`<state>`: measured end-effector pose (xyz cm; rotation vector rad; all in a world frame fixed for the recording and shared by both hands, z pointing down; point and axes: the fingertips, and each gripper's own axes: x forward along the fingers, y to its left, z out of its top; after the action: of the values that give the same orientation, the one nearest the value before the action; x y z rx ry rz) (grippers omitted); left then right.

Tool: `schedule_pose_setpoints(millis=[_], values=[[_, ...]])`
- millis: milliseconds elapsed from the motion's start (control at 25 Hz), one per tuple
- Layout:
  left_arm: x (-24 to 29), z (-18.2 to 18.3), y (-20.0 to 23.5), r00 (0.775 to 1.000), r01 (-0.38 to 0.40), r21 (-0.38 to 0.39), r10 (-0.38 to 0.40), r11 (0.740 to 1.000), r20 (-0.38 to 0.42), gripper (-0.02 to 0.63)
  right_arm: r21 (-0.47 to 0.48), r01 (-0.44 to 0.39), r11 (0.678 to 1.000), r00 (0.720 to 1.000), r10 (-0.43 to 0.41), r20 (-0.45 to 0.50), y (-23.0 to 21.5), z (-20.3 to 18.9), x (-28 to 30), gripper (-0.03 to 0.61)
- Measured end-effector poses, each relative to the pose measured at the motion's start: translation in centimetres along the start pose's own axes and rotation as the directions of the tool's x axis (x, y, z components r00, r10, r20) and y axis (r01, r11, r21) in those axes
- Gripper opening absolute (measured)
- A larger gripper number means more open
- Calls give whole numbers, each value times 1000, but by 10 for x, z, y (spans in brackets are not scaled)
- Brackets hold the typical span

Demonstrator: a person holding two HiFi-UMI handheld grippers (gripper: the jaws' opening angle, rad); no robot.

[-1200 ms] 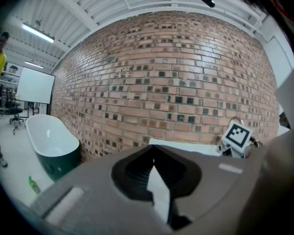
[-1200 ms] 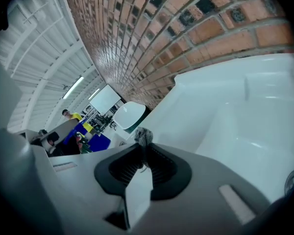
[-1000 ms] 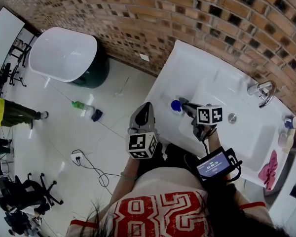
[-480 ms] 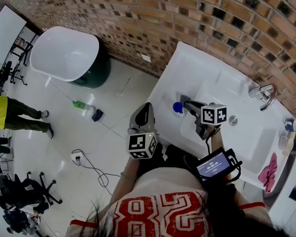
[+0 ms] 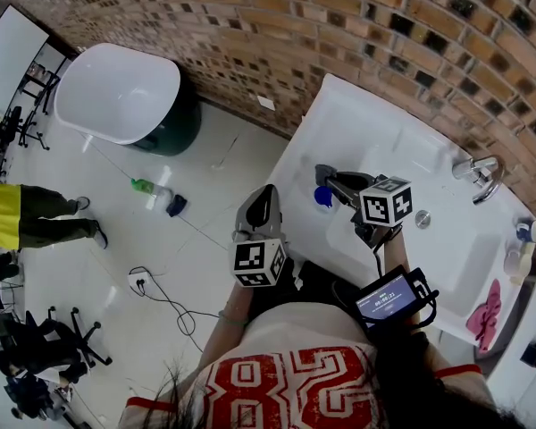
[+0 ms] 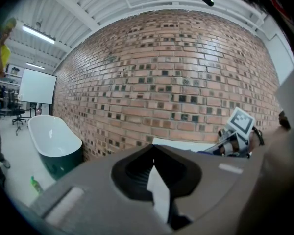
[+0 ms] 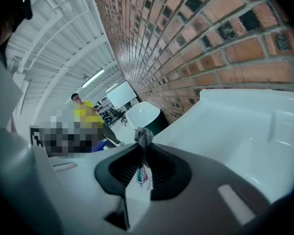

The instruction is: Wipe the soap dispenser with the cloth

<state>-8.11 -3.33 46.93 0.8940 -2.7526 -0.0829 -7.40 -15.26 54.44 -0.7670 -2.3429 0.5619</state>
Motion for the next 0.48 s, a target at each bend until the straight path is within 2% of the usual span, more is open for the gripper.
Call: schedule_pose_setpoints(millis=[240,480], values=[[2,-1,-1,1000,2,0,-2,1000,-7,3,41,-5,999,1000,6,-24,-9,-13,8,51],[1,-2,4,1000,-5,1,5,1000,-7,3,136,25,990,999,-18,-47,-30,-40,16,51]])
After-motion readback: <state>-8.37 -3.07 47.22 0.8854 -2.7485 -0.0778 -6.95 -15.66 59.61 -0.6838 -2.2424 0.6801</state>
